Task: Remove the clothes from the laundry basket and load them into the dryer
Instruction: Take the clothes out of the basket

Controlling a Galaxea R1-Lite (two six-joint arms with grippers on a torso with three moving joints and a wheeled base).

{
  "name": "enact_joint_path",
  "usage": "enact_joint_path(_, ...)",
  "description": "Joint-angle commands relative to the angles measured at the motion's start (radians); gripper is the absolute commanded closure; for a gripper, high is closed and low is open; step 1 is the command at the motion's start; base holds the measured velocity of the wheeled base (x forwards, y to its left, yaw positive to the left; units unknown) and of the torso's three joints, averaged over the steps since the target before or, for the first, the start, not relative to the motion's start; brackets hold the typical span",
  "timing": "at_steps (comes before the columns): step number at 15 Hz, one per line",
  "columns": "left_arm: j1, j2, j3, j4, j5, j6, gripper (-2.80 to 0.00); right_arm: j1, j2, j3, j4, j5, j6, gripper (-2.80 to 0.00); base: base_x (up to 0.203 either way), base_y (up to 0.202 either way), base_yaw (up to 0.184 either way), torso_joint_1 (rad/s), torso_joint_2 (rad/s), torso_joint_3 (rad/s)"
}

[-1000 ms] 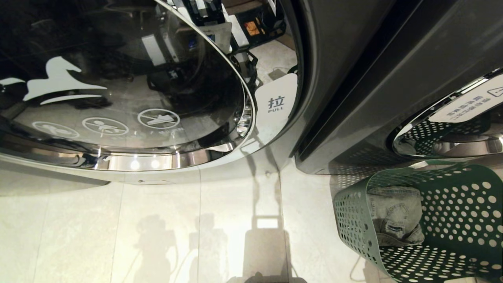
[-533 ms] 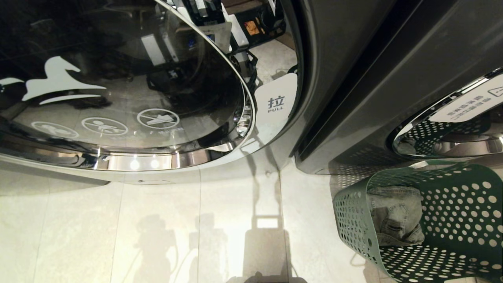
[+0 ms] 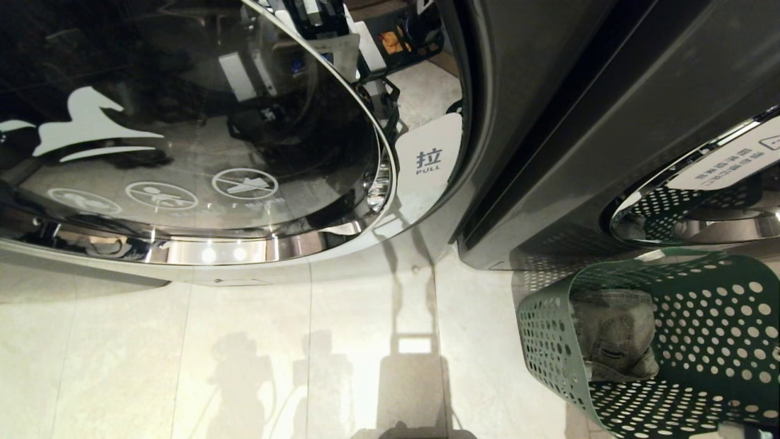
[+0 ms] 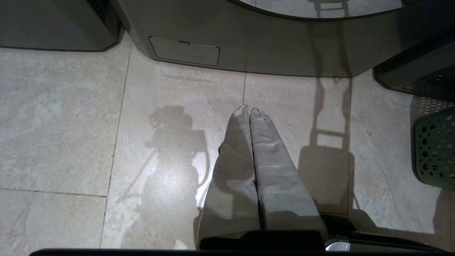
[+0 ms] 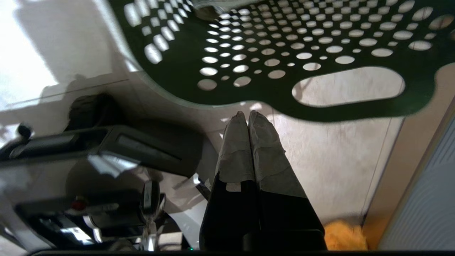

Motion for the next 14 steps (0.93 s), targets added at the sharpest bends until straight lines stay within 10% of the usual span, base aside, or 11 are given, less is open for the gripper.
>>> enact_joint_path(1,0.0,0.0,0.031,-0.001,0.001,-0.002,0.0,-0.007,0.325,-0.009,-0.109,-0.023,0.031,0.0,0.0,0.0,0.0,0.0,0.0,0.0)
enact_joint_path(6,0.001,0.0,0.031,-0.001,0.001,-0.002,0.0,-0.089,0.732,-0.054,-0.457,-0.151,0.121,0.0,0.0,0.0,0.0,0.0,0.0,0.0)
enact_joint_path(7,0.0,0.0,0.031,-0.001,0.001,-0.002,0.0,-0.117,0.81,-0.066,-0.509,-0.164,0.134,-2.8,0.0,0.0,0.0,0.0,0.0,0.0)
enact_joint_path(14,0.0,0.0,0.031,-0.001,0.001,-0.002,0.0,-0.272,1.17,-0.379,-0.653,-0.015,0.089,-2.8,0.0,0.0,0.0,0.0,0.0,0.0)
